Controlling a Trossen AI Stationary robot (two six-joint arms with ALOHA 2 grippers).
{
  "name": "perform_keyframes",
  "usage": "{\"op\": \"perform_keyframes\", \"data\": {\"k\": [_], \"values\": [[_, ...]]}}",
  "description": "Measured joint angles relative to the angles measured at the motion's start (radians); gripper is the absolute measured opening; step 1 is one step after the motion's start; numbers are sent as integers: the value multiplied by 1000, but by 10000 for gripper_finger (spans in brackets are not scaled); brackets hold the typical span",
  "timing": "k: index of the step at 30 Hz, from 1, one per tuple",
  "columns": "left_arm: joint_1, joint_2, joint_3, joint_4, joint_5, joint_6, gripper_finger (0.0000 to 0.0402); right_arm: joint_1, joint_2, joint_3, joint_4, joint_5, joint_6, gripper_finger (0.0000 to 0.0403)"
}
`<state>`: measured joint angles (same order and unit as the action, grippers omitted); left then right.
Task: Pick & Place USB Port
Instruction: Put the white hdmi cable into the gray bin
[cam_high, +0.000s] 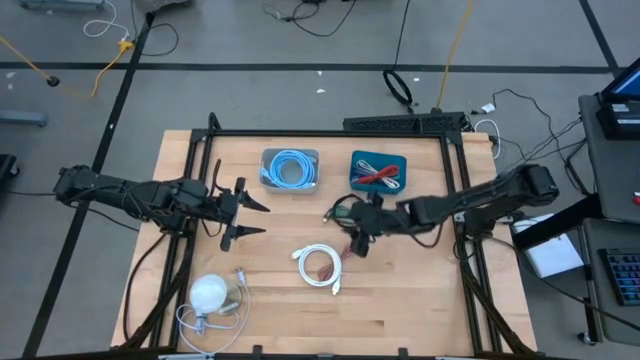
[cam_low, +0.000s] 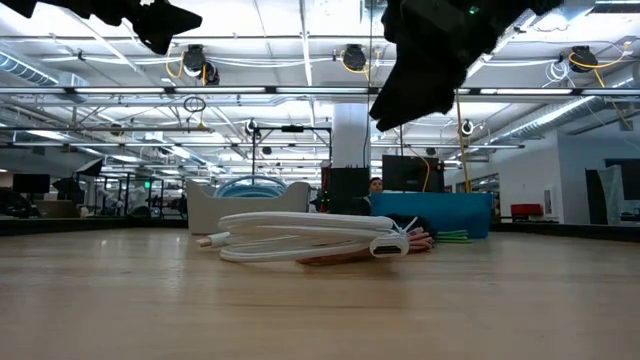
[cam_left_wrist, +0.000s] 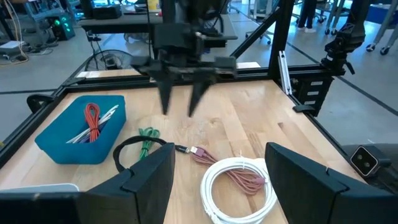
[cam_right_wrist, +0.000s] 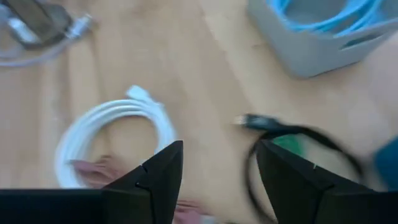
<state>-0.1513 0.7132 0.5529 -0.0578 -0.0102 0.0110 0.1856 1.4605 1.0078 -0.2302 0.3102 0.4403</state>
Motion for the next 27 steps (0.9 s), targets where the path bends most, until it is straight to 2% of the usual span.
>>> {"op": "perform_keyframes", "data": {"k": [6,11,17,23,27], "values": [[0,0,0,0,0,-2,255,81,0,-134,234,1,146,199],[0,0,0,0,0,-2,255,136,0,-192,382,44,169,199],[0,17,-1,6,0,-5,255,178,12,-202,455,116,178,199],[0,37,-1,8,-1,4,255,197,158,-184,564,131,227,199],[0,52,-1,12,-1,7,255,192,288,-104,530,112,187,199]]}}
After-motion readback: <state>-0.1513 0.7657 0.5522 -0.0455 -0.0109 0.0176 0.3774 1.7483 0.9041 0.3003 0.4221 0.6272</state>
